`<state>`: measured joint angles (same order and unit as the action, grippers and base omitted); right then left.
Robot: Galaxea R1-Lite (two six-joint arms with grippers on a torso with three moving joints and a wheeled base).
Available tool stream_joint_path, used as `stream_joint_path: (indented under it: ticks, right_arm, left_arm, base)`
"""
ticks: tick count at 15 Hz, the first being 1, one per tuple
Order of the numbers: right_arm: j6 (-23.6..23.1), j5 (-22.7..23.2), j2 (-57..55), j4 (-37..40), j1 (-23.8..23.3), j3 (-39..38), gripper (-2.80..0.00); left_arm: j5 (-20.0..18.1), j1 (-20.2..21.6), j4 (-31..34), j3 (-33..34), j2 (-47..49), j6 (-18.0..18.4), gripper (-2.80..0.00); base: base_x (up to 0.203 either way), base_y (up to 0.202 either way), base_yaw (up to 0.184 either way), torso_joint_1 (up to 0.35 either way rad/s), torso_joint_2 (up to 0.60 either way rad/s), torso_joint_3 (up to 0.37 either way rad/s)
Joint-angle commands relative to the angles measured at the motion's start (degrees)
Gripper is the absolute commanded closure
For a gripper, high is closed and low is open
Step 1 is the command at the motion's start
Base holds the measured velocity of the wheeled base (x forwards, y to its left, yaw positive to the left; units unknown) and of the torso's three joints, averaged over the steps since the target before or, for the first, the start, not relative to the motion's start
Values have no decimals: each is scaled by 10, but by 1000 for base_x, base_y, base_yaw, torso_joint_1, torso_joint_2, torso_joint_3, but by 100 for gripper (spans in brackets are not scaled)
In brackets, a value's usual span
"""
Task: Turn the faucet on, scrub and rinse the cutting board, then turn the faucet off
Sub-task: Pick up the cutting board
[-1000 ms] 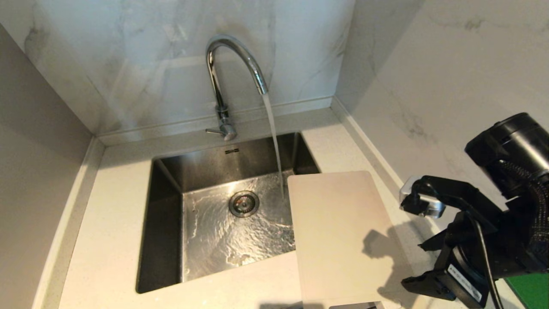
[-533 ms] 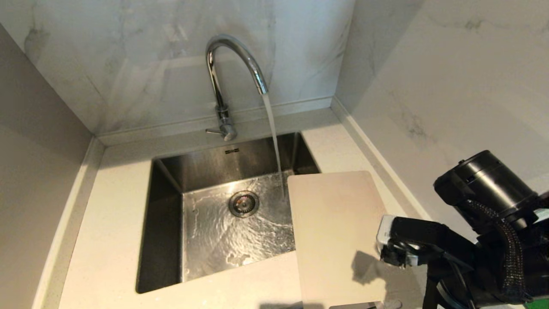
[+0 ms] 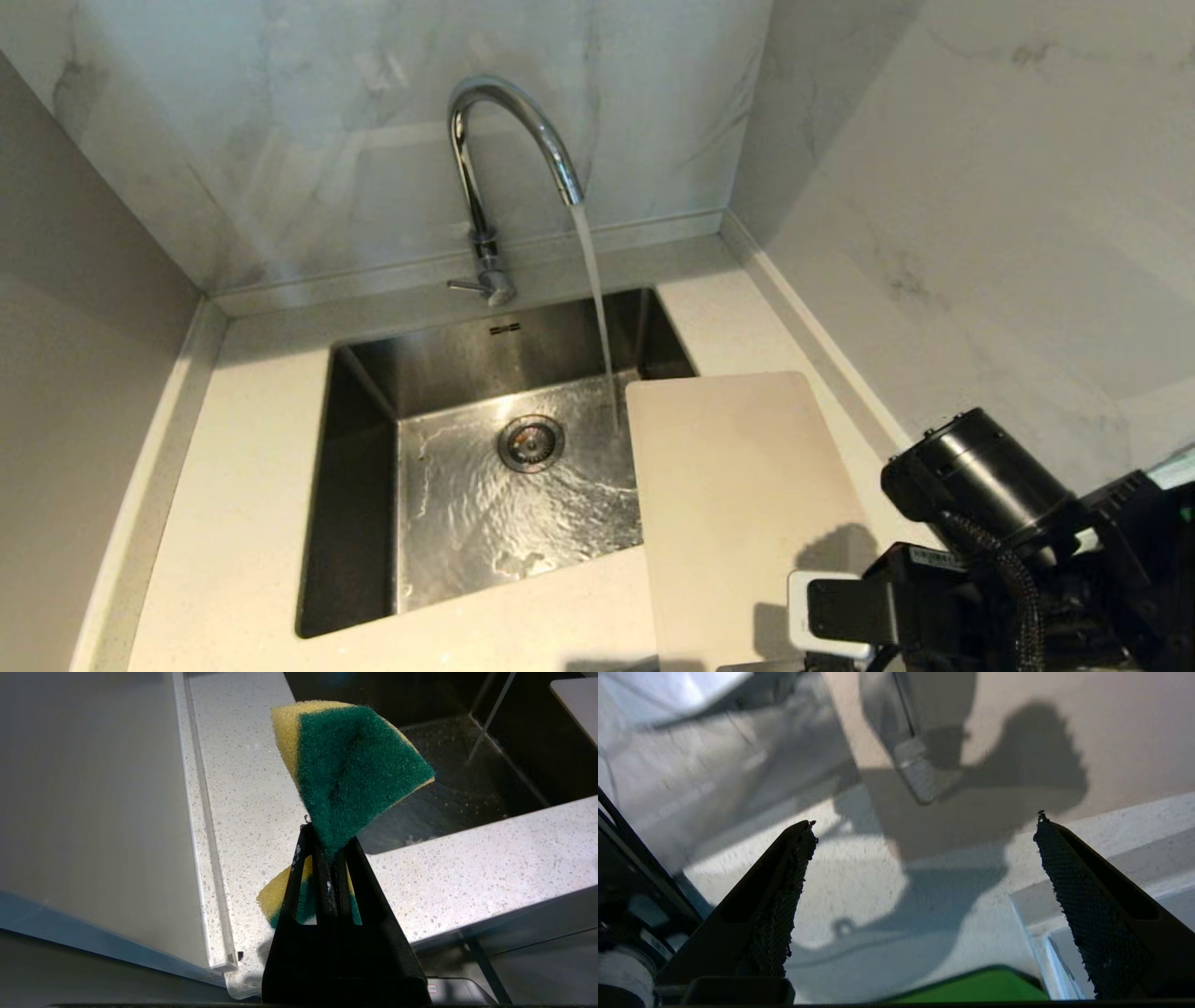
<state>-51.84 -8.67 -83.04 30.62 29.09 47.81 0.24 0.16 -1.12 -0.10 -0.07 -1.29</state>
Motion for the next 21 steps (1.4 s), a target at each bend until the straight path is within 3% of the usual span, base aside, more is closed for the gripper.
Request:
stream_joint_path:
  ticks: [1,4,8,13,21]
  right_arm:
    - [-2,-53,-32,-1,47,-36,-280]
    - [3,-62,-56,-16,74,-54,-280]
    - [7,-64,-80,-138,89,-116,-280]
    - [19,-63,-107,-165,115,-140,-280]
    - [19,-63,-157,-214,116,-157,-280]
  left_arm:
    - [0,0,0,0,0,0,0]
    - [0,0,0,0,0,0,0]
    - [0,0,0,0,0,0,0]
    - [0,0,0,0,0,0,0]
    - [0,0,0,0,0,0,0]
  base:
    - [0,0,0,0,0,0]
    - [0,0,0,0,0,0]
    - [0,0,0,0,0,0]
    - [0,0,0,0,0,0]
    - [0,0,0,0,0,0]
